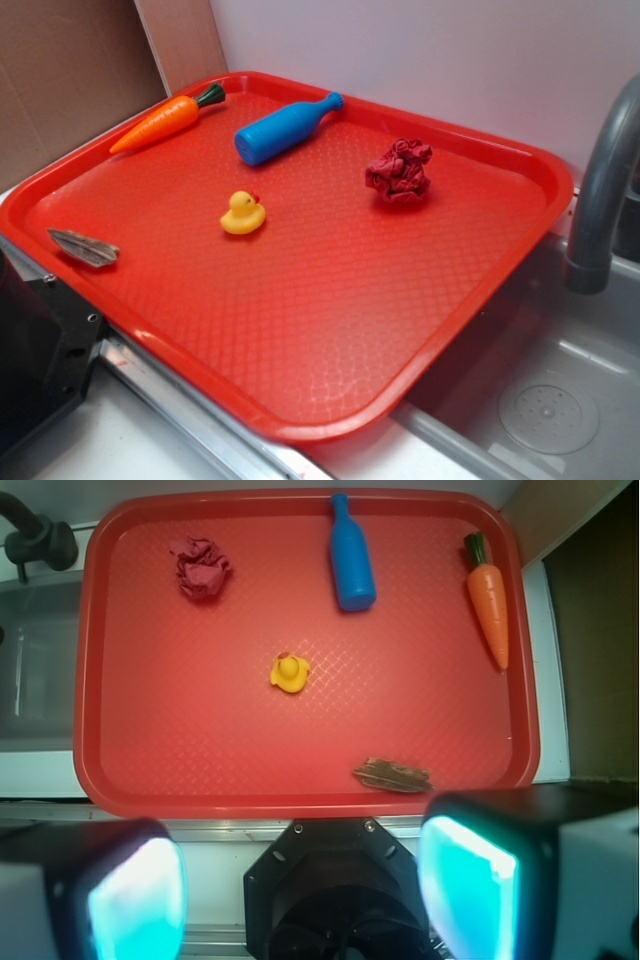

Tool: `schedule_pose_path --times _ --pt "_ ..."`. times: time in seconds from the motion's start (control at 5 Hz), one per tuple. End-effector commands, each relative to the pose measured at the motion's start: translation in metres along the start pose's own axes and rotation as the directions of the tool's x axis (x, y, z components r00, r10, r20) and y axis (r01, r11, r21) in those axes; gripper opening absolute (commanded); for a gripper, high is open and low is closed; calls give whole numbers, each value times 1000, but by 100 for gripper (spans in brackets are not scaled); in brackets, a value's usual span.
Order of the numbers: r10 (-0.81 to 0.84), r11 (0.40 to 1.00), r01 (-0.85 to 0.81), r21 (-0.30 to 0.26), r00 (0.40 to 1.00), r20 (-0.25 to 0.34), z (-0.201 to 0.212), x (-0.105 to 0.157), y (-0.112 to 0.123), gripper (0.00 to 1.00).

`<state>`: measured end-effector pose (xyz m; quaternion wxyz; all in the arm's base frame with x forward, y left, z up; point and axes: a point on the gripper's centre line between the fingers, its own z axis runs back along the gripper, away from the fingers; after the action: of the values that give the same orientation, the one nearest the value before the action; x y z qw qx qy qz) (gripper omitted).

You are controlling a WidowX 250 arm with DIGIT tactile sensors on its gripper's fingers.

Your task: Grab the red paper.

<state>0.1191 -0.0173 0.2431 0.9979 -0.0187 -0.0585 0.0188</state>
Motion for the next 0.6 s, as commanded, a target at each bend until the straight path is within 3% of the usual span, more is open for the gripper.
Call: schedule_pose_path --times 0.0,0.2,0.4 --pt "0 1000 0 0 1000 0 0 0 0 100" --pt "-192 969 198 -145 980 58 -55 44 2 100" --pt "-270 960 276 -52 957 106 -108 91 -12 100"
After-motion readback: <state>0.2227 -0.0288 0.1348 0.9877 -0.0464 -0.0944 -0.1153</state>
